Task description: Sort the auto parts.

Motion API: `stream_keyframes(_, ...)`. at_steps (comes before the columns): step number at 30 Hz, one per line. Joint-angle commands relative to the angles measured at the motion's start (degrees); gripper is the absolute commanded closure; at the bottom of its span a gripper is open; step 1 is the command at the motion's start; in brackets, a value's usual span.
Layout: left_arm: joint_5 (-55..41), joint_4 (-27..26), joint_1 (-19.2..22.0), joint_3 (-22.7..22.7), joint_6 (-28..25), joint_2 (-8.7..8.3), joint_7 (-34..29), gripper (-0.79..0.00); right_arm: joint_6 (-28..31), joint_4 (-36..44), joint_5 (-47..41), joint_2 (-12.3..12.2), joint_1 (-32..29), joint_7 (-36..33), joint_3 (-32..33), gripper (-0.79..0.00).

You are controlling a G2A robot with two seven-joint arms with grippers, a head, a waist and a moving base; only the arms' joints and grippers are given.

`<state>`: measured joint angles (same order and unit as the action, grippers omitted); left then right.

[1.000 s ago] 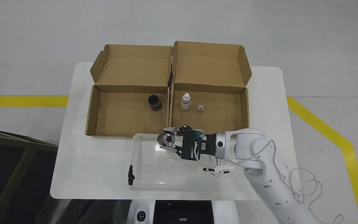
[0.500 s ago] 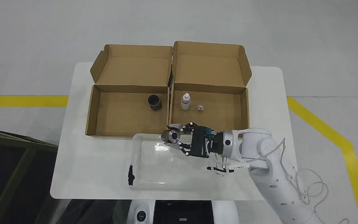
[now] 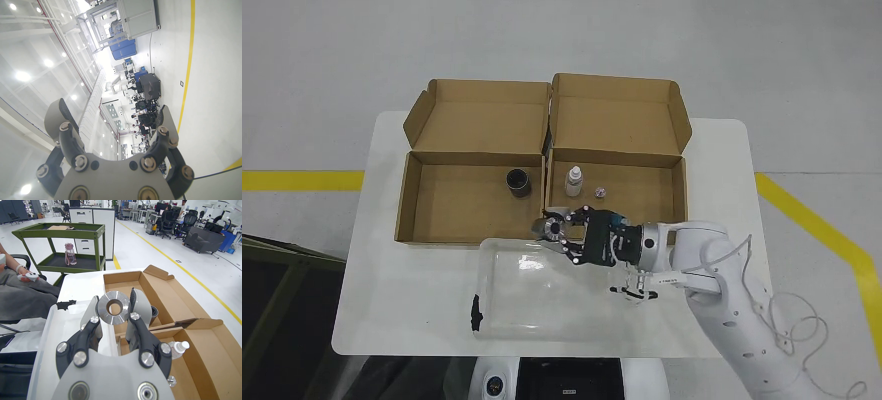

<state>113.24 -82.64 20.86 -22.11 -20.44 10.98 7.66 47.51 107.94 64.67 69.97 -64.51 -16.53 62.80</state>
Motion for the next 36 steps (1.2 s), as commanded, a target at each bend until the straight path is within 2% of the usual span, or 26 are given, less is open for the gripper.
stream_keyframes(1, 0.0, 0.0, 0.0, 0.0, 0.0, 0.0, 0.0, -0.785, -1.01, -0.61, 0.17, 0.2, 1.47, -0.79, -1.06, 0.0)
stream_keyframes(14, 0.0, 0.0, 0.0, 0.0, 0.0, 0.0, 0.0, -0.785, -6.77, -9.71, -0.44, 2.77, 13.88, -6.55, -11.03, 0.0)
stream_keyframes(23, 0.0, 0.0, 0.0, 0.0, 0.0, 0.0, 0.0, -0.785, -10.19, -17.23, -0.16, 5.62, 22.04, -10.17, -18.97, 0.0)
stream_keyframes(36, 0.0, 0.0, 0.0, 0.0, 0.0, 0.0, 0.0, -0.785, -13.95, -28.05, -1.68, 10.48, 30.42, -15.02, -28.18, 0.0)
